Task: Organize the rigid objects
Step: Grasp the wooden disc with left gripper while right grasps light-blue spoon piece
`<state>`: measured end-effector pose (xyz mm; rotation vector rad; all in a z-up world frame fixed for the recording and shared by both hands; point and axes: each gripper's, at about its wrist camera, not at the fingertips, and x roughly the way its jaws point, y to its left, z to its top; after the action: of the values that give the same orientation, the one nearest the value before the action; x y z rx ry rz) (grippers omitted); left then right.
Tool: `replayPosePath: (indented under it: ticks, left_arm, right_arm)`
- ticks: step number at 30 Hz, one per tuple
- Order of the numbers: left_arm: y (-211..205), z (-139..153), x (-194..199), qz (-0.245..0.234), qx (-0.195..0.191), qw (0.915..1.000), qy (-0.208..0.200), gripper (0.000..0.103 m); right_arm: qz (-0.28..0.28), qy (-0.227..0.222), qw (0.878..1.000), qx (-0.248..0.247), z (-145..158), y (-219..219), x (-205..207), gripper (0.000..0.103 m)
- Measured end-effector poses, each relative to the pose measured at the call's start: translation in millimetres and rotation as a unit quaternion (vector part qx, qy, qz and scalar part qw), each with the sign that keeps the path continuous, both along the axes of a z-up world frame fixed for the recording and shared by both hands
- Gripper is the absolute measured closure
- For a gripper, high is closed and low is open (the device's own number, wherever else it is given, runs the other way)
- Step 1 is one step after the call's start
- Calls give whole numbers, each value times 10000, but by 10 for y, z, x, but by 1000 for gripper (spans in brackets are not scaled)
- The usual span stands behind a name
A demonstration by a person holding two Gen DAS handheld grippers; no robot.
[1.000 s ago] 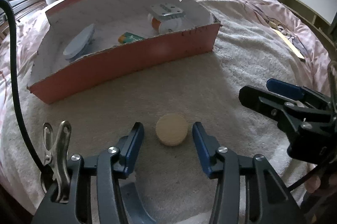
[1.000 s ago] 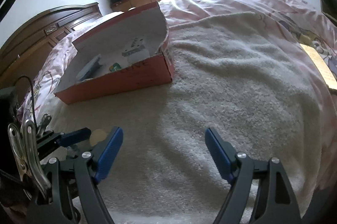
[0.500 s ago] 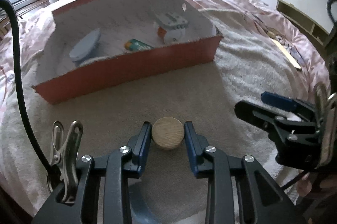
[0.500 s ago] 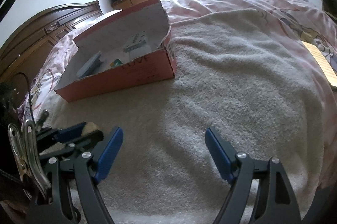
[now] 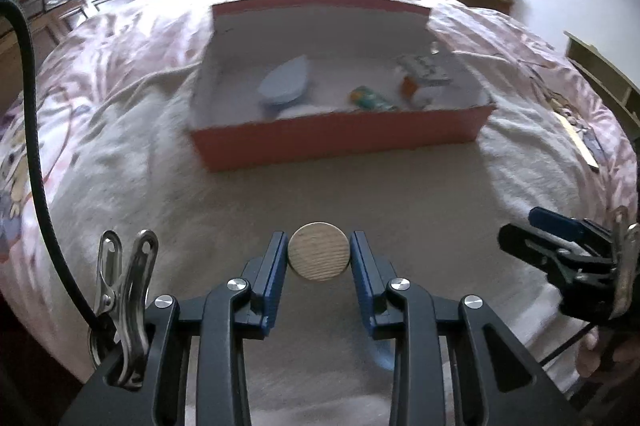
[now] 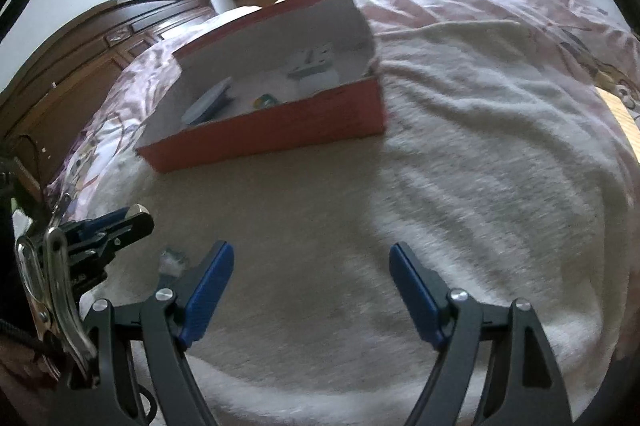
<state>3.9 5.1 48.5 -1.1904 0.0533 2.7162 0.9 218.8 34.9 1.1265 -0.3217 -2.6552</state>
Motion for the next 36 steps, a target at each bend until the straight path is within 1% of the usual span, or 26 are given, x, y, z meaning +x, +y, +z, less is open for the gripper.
replayPosePath:
  ticks: [3,7,10,16,21,24,29,31,33,35,36]
  left_arm:
    - [-125,-88,59,132,10,9999,-87,70]
    - [-261,-185,110,309,-28,9994,-129,70]
    - [-390,-225,148,414,59,9990,-154,70]
    - [-565,-248,211,551,225,9981,-144,70]
    - [-634,-281,239,588,344,9976,-155,70]
    - [-679,-300,252,617,412,9971,-164,71]
    - [-779,-328,257,695,583,9957,-198,71]
    - [-803,-334,258,719,612,9953,-201,71]
    - [-810,-339,260,728,633,9951,-205,70]
    - [-810,-341,258,726,624,9952,-204,70]
    - [-811,-341,256,720,621,9953,-204,70]
  right_arm:
    - [51,-116,9999,20,-24,-113,13,19]
    - [193,-366,9991,-111,-84,-258,3,20]
    - [322,-456,9983,-139,-101,-358,14,21]
    - [727,-537,9958,-140,-75,-670,21,32]
    - [1109,-552,9922,93,-70,-997,10,41]
    - [1237,-531,9907,213,-74,-1135,-13,44]
    - [1268,-655,9893,299,-169,-1231,-99,55]
    - [1286,-588,9892,378,-169,-1270,-100,57]
    - [1341,-560,9882,486,-172,-1317,-88,61]
    - [1419,-493,9867,625,-174,-1365,-61,72]
    - [1458,-448,9855,740,-178,-1398,-44,73]
